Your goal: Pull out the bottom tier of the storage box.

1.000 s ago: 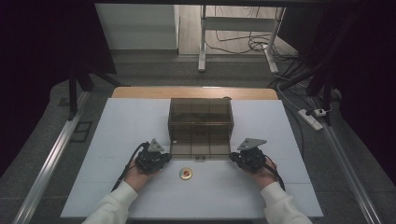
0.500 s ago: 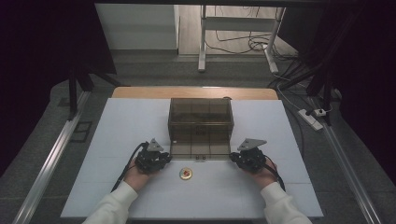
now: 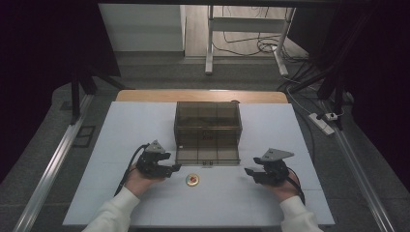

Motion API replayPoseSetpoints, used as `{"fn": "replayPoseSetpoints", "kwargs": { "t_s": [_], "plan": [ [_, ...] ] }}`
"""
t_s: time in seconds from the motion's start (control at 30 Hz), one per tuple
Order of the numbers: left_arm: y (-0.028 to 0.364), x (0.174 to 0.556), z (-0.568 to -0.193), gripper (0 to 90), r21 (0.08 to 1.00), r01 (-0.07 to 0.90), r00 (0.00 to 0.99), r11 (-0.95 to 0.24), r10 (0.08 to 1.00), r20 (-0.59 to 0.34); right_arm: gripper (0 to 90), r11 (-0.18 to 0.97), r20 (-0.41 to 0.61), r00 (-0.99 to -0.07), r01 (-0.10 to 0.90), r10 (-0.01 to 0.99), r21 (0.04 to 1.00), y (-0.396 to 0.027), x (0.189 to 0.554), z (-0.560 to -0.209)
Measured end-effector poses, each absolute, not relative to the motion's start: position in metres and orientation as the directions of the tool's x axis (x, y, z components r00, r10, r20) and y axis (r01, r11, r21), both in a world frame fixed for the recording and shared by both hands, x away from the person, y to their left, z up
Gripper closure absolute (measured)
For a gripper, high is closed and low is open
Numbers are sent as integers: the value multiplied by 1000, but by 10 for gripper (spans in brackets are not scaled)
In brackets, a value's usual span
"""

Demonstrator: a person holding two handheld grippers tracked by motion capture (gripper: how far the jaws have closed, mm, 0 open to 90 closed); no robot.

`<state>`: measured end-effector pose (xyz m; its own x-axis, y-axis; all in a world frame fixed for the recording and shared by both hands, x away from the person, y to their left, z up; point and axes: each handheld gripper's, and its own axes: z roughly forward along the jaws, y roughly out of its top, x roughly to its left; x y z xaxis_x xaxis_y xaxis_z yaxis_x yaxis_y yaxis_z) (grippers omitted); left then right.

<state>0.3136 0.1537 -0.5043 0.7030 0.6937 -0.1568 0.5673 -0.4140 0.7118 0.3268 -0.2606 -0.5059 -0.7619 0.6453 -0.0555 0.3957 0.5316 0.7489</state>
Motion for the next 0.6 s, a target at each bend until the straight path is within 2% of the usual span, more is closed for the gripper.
{"fn": "replayPoseSetpoints", "kwargs": {
  "t_s": [0.6],
  "plan": [
    [144,315,-483,247,668,563,767,-487,610,-202,371,493,-48,-769,359,637,793,-287,314,-505]
  ]
}}
